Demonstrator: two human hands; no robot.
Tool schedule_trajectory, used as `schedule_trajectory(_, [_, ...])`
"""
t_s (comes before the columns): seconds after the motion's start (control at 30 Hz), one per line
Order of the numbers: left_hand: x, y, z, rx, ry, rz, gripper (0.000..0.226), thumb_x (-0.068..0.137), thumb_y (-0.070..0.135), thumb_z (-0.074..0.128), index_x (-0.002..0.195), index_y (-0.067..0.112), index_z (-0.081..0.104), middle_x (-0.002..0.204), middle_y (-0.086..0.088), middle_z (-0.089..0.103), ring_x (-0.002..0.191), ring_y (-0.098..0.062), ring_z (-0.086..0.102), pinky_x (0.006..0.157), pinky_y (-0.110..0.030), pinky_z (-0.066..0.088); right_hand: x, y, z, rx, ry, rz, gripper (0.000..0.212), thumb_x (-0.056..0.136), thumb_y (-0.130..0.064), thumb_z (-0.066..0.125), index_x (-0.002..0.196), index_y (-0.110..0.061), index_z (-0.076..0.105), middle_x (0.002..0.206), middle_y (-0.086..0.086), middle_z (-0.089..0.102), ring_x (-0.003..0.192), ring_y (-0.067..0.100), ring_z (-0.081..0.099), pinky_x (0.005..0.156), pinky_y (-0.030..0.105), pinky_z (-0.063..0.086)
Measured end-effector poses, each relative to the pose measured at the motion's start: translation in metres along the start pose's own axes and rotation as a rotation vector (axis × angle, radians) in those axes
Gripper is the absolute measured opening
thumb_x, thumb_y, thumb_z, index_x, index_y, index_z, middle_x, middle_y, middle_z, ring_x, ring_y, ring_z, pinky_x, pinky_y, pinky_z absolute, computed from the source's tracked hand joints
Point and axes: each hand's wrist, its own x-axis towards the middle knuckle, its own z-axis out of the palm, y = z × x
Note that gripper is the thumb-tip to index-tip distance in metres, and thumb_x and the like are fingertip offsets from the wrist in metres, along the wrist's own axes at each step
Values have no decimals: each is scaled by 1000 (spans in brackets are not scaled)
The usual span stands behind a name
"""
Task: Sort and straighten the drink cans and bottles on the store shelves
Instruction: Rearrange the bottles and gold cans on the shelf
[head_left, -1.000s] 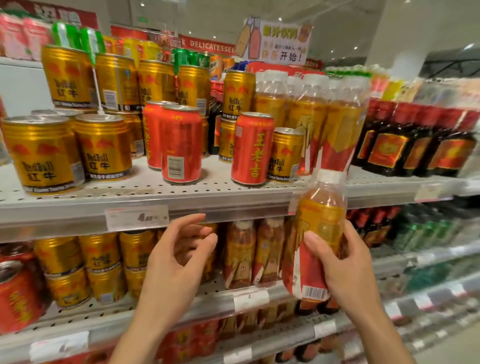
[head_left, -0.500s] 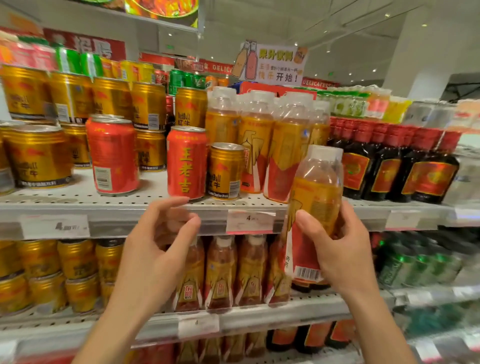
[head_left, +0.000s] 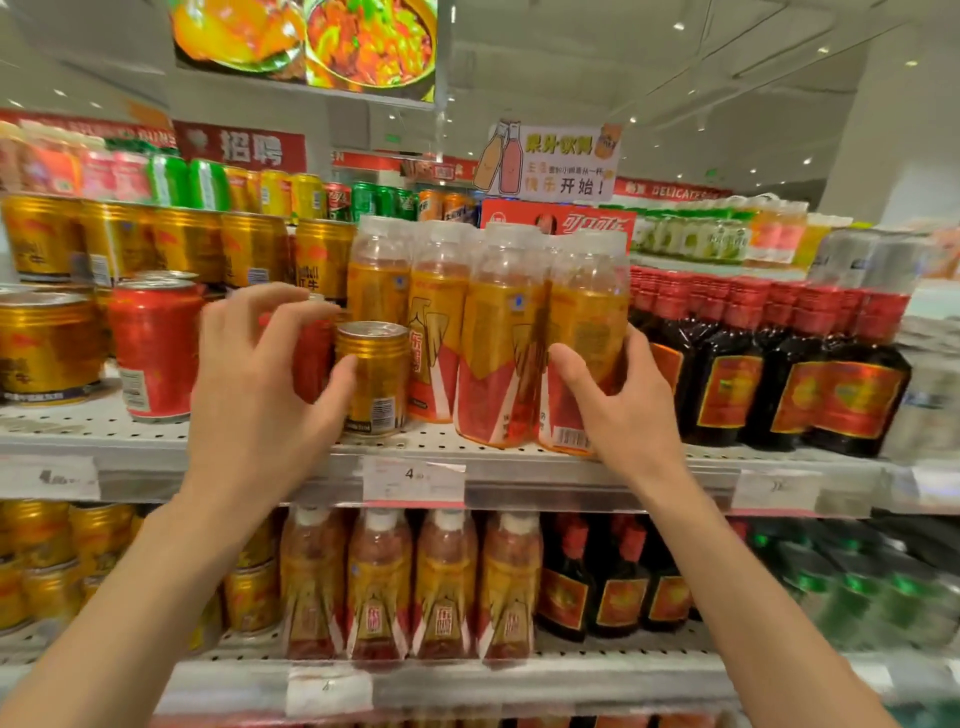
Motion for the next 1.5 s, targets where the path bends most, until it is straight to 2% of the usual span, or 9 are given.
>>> schedule_trajectory(0.1, [4,-21,4,90,-3,-54,51,86,25,76,132,11,60,137,-20,51,128,-39,42,108,-41,33,-3,10,3,-104,-17,-30,90,81,-80,56,153,-32,33,130,-12,60,121,11,58,106,43,49])
schedule_trajectory(0.5, [-3,-36,19,-112,20,-141,54,89,29,71,140,23,52,142,-8,46,131,-26,42,98,-15,30,-6,16,15,-274,5,24,103,84,-79,44,163,-25,6,156,-1,44,140,26,45,109,46,42])
schedule_trajectory(0.6, [-3,-37,19,-126,17,-138,54,89,28,72,139,22,53,141,-9,46,131,-26,41,96,-6,23,-9,16,12,-252,4,3,95,87,-73,49,162,-26,14,151,-6,47,134,17,48,104,37,44])
schedule_trajectory(0.7, [-3,-40,18,-145,11,-137,53,90,31,71,138,23,53,140,-8,47,130,-26,41,101,-22,31,-14,15,8,-145,62,-57,79,91,-59,60,156,-26,33,138,-12,48,118,0,47,96,22,39])
schedule_trajectory(0.93, [4,-53,7,-207,-75,-81,52,86,37,73,134,26,54,134,0,46,126,-17,42,106,-27,35,-24,-14,5,-155,298,-359,45,94,-34,68,129,-8,56,122,3,51,112,19,53,99,27,44])
schedule_trajectory(1.03, [9,-60,1,-267,-115,-57,52,84,41,70,132,29,54,130,10,42,127,-15,43,107,-35,40,-23,-46,16,-161,235,-491,34,93,-26,71,119,-7,60,112,4,55,92,16,55,85,19,47])
schedule_trajectory(1.17, [14,-68,-4,-374,-208,-61,48,89,35,74,132,32,52,134,10,42,126,-7,46,102,-10,35,-21,-87,45,-203,-13,-583,26,91,-29,69,111,-15,61,100,-5,57,76,9,60,67,24,55])
schedule_trajectory(1.27, [15,-71,-6,-463,-256,-68,51,90,32,72,135,33,49,134,11,49,121,9,47,93,2,35,-15,-105,73,-343,-217,-552,36,92,-45,59,121,-22,58,112,-11,54,75,7,62,67,28,59])
schedule_trajectory(1.5, [12,-77,-4,-526,-255,-47,53,91,35,71,138,34,47,134,12,51,122,8,49,93,0,36,-8,-107,101,-558,-400,-394,45,92,-59,59,122,-33,37,120,-14,50,76,16,63,76,38,57])
